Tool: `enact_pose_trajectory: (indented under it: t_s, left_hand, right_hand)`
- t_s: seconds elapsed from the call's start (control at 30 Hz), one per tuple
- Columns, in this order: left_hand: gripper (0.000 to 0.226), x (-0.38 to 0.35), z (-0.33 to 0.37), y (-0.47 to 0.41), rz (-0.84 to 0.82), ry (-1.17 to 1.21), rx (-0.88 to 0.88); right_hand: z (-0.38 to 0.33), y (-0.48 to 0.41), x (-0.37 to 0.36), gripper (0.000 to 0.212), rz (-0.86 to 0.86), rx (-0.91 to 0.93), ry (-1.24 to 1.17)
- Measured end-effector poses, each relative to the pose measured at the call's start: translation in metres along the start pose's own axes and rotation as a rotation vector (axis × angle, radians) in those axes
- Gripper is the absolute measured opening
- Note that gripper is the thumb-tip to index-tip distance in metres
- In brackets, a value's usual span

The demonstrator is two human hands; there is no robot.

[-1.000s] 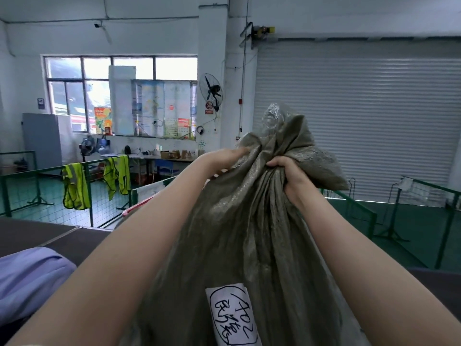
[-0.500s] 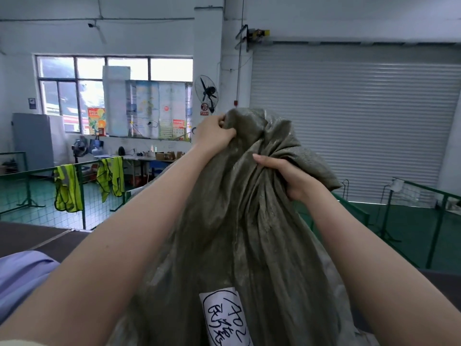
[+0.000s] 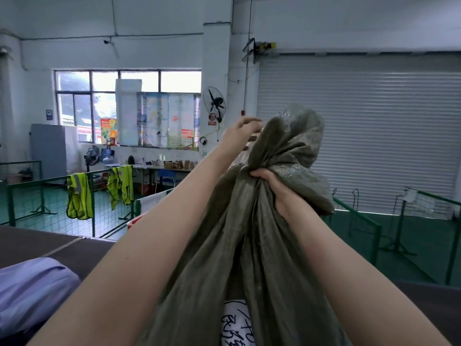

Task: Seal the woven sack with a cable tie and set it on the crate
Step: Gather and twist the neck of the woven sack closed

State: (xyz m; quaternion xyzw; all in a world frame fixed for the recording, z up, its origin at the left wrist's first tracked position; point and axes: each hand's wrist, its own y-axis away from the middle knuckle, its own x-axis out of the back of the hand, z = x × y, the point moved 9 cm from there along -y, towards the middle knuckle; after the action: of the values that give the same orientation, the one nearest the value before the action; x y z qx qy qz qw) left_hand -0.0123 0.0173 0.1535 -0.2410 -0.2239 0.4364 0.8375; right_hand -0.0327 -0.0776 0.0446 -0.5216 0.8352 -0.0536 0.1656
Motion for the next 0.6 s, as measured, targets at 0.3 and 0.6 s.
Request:
enact_pose_trajectory:
  t_s: [0.3, 0.6]
  left_hand:
    - [0.08, 0.005, -0.094, 0.036, -0.424, -0.391, 0.575]
    - [0.024, 0.031, -0.063, 0.011, 0.143, -0.007, 0.29]
  right_hand:
    - [0.01, 0.004, -0.006, 0.039, -0.146, -0.088, -0.138]
    - [0.0, 0.012, -0.015, 0.02, -0.203, -0.104, 0.045]
